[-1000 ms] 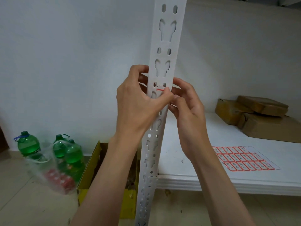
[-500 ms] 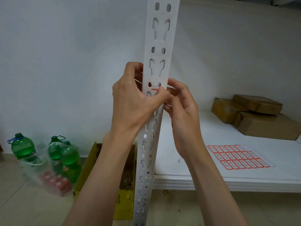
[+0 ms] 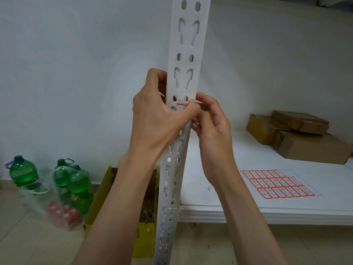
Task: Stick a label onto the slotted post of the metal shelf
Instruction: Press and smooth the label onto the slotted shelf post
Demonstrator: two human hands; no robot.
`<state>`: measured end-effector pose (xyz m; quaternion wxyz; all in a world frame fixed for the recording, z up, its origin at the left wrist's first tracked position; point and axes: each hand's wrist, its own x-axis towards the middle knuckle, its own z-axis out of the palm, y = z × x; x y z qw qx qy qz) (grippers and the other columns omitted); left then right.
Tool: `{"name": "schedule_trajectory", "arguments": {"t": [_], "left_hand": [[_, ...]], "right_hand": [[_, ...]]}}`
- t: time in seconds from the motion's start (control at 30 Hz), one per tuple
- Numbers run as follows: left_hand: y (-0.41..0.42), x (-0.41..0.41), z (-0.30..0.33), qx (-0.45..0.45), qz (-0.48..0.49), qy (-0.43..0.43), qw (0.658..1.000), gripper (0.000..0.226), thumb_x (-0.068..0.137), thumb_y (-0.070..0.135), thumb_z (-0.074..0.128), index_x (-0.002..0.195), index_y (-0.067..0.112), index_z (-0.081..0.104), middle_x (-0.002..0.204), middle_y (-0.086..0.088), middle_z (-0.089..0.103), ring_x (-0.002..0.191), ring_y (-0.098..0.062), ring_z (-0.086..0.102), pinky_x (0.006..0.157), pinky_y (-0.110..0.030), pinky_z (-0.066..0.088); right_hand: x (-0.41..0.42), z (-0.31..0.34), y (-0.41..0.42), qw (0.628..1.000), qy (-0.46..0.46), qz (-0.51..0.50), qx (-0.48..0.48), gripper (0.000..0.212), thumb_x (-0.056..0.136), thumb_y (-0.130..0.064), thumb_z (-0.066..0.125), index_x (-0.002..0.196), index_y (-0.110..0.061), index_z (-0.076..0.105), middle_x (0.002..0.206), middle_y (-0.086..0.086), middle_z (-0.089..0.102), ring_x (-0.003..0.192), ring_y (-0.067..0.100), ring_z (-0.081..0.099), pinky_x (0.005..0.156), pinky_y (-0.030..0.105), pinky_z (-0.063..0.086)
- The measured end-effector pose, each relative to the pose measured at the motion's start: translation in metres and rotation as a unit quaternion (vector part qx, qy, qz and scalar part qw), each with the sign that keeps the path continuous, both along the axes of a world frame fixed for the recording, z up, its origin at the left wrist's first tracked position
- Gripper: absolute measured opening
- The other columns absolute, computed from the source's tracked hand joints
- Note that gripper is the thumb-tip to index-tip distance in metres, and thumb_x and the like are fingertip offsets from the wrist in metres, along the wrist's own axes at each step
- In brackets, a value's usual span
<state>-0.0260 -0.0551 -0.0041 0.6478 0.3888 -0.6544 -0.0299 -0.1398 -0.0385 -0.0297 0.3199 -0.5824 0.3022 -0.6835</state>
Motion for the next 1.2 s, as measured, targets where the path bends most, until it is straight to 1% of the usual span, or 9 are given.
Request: {"name": "schedule_trajectory", "arguments": {"t": [0.07, 0.23, 0.37, 0.53, 0.67, 0.87, 1.0, 1.1, 1.2], "left_hand": [[0.0007, 0.0009, 0.0002, 0.001, -0.003, 0.001, 1.0, 0.05, 0.074, 0.046, 0.07, 0.113, 0.025, 0.046, 0.104, 0.017, 0.059, 0.081, 0.003, 0.061, 0.068, -0.002, 0.047], [0.0009, 0.0018, 0.0, 0.002, -0.001, -0.001, 1.0, 0.05, 0.075, 0.046, 0.071, 0.113, 0.026, 0.046, 0.102, 0.02, 0.054, 0.079, 0.007, 0.059, 0.07, 0.0, 0.046], [0.001, 0.0016, -0.0009, -0.002, 0.005, 0.002, 1.0, 0.049, 0.076, 0.041, 0.075, 0.114, 0.022, 0.05, 0.102, 0.016, 0.06, 0.08, 0.003, 0.062, 0.069, -0.002, 0.048], [0.0006, 0.0003, 0.0006, -0.011, 0.015, 0.002, 1.0, 0.053, 0.074, 0.045, 0.072, 0.115, 0.019, 0.053, 0.103, 0.014, 0.063, 0.079, -0.001, 0.063, 0.07, -0.006, 0.05], [0.0002, -0.0001, 0.0006, -0.013, 0.022, 0.002, 1.0, 0.053, 0.072, 0.047, 0.07, 0.115, 0.019, 0.053, 0.104, 0.017, 0.06, 0.079, -0.001, 0.063, 0.07, -0.006, 0.051], [0.0001, 0.0021, 0.0003, -0.01, 0.028, -0.011, 0.999, 0.049, 0.073, 0.05, 0.069, 0.11, 0.026, 0.048, 0.099, 0.021, 0.057, 0.077, 0.007, 0.06, 0.069, -0.005, 0.05], [0.0012, 0.0018, 0.0001, -0.003, 0.01, -0.012, 1.0, 0.058, 0.072, 0.05, 0.071, 0.117, 0.02, 0.051, 0.103, 0.015, 0.059, 0.078, 0.002, 0.061, 0.071, -0.001, 0.046], [0.0022, 0.001, 0.0006, 0.001, 0.005, -0.008, 1.0, 0.053, 0.071, 0.05, 0.07, 0.113, 0.025, 0.048, 0.098, 0.021, 0.058, 0.079, 0.003, 0.061, 0.07, -0.003, 0.048], [0.0021, 0.0011, 0.0008, 0.004, 0.0, -0.002, 1.0, 0.051, 0.072, 0.046, 0.071, 0.112, 0.025, 0.048, 0.099, 0.018, 0.059, 0.08, 0.001, 0.062, 0.067, -0.003, 0.046]], "right_hand": [[-0.0003, 0.0002, -0.0008, 1.0, -0.001, -0.002, 0.002, 0.027, 0.107, -0.009, 0.044, 0.124, -0.017, 0.062, 0.102, -0.013, 0.074, 0.1, 0.007, 0.071, 0.082, 0.017, 0.054], [0.0007, 0.0008, -0.0003, 1.0, 0.007, -0.007, 0.006, 0.027, 0.107, -0.01, 0.042, 0.122, -0.021, 0.061, 0.098, -0.019, 0.074, 0.098, 0.004, 0.071, 0.08, 0.014, 0.053], [0.0015, 0.0001, -0.0004, 1.0, 0.009, -0.011, 0.005, 0.027, 0.107, -0.01, 0.042, 0.122, -0.021, 0.061, 0.098, -0.02, 0.074, 0.099, 0.004, 0.071, 0.081, 0.016, 0.054], [0.0019, -0.0003, -0.0022, 1.0, 0.008, -0.013, 0.005, 0.027, 0.107, -0.01, 0.042, 0.124, -0.019, 0.061, 0.098, -0.021, 0.073, 0.101, 0.006, 0.07, 0.084, 0.018, 0.054], [0.0025, -0.0002, -0.002, 1.0, 0.007, -0.009, 0.002, 0.027, 0.107, -0.009, 0.041, 0.123, -0.019, 0.061, 0.097, -0.022, 0.073, 0.1, 0.005, 0.07, 0.083, 0.017, 0.054], [0.002, -0.0004, -0.0025, 1.0, 0.003, -0.007, 0.004, 0.027, 0.107, -0.009, 0.042, 0.123, -0.019, 0.061, 0.1, -0.015, 0.074, 0.098, 0.007, 0.071, 0.082, 0.018, 0.054], [0.0023, -0.0003, -0.0017, 1.0, 0.004, -0.007, 0.005, 0.028, 0.107, -0.009, 0.04, 0.12, -0.021, 0.061, 0.097, -0.021, 0.073, 0.096, 0.003, 0.071, 0.081, 0.016, 0.054], [0.0024, -0.0004, -0.0022, 1.0, 0.005, -0.009, 0.008, 0.027, 0.107, -0.009, 0.041, 0.123, -0.018, 0.061, 0.099, -0.017, 0.074, 0.097, 0.005, 0.071, 0.081, 0.017, 0.054], [0.0026, -0.0001, -0.0024, 1.0, 0.009, -0.014, 0.01, 0.027, 0.107, -0.01, 0.042, 0.123, -0.019, 0.061, 0.099, -0.017, 0.074, 0.099, 0.006, 0.071, 0.083, 0.018, 0.054]]}}
